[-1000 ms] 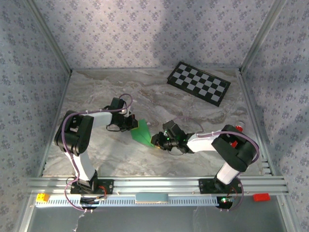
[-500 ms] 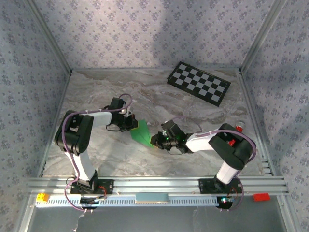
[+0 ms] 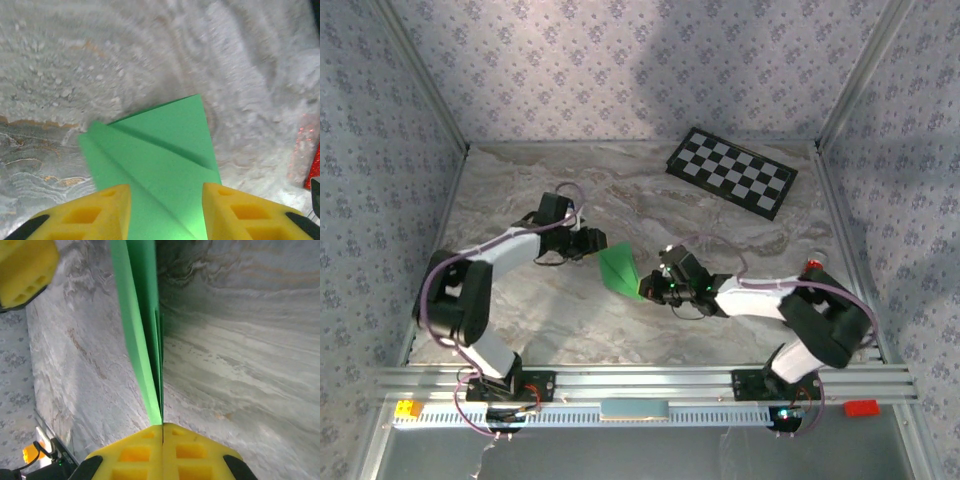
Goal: Fold a paper plane with a square sheet of paper (pick it up from the middle)
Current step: Turn over the paper at the center of the table.
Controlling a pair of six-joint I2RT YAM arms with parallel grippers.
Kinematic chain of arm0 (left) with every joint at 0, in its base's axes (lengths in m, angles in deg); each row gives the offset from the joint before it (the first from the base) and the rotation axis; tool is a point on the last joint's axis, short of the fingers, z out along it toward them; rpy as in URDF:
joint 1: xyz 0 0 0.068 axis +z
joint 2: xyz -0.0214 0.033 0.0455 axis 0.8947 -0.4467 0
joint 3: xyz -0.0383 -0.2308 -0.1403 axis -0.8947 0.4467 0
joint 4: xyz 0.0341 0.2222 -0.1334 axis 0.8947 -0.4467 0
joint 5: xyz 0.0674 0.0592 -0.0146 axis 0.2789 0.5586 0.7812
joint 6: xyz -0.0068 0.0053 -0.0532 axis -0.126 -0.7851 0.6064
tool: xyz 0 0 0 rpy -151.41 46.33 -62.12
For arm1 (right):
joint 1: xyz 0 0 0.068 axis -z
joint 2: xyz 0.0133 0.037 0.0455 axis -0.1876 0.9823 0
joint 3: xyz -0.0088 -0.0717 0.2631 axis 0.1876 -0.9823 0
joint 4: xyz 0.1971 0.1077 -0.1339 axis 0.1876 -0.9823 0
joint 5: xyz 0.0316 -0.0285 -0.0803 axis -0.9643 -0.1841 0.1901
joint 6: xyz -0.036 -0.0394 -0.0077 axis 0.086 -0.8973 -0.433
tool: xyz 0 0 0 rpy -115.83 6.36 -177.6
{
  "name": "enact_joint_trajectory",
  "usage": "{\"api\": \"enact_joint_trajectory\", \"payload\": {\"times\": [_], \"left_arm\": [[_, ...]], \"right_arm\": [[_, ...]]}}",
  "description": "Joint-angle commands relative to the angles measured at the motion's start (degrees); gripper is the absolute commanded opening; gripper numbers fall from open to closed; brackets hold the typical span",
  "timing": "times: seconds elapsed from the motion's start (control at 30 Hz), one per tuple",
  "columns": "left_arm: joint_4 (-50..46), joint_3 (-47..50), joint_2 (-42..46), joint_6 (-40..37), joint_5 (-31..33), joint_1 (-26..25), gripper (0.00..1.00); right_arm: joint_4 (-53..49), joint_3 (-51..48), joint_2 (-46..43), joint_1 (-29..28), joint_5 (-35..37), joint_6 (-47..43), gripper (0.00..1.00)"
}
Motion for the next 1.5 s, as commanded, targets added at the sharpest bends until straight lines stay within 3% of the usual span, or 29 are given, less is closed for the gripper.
{"api": "enact_joint_trajectory", "payload": {"times": [0.0,0.13,0.33,0.53,0.7,0.9,1.13,1.33,1.47], "left_arm": [[-2.7,-1.4,4.5,0.2,2.6,-0.4,0.45],[-3.4,-0.6,9.6,0.6,5.6,-0.5,0.48],[-3.1,2.6,18.5,1.5,11.9,-0.5,0.54],[-3.4,4.7,23.9,1.9,16.9,-0.3,0.57],[-4.2,5.5,25.6,2.6,18.8,0.1,0.57],[-4.7,5.8,26.2,3.0,19.6,1.2,0.58],[-5.2,6.9,27.7,4.0,20.9,2.4,0.58],[-5.1,6.8,27.6,3.9,20.7,3.3,0.59],[-5.1,6.5,27.0,3.8,19.6,3.4,0.59]], "right_arm": [[-18.2,4.7,-6.6,-1.2,11.2,-10.1,0.00],[-32.7,9.9,-12.5,-3.4,24.2,-16.4,0.00],[-46.3,13.3,-17.0,-6.8,42.4,-22.4,0.00],[-60.9,20.2,-10.8,-12.0,59.6,-23.9,0.00],[-71.2,27.2,-0.6,-15.2,65.8,-20.6,0.00],[-74.1,33.0,11.6,-18.6,64.3,-21.9,0.00],[-63.5,35.4,17.9,-21.2,49.5,-30.3,0.02],[-54.5,34.4,16.7,-21.0,38.8,-33.4,0.19],[-49.3,31.9,12.5,-19.9,33.0,-35.4,0.36]]}}
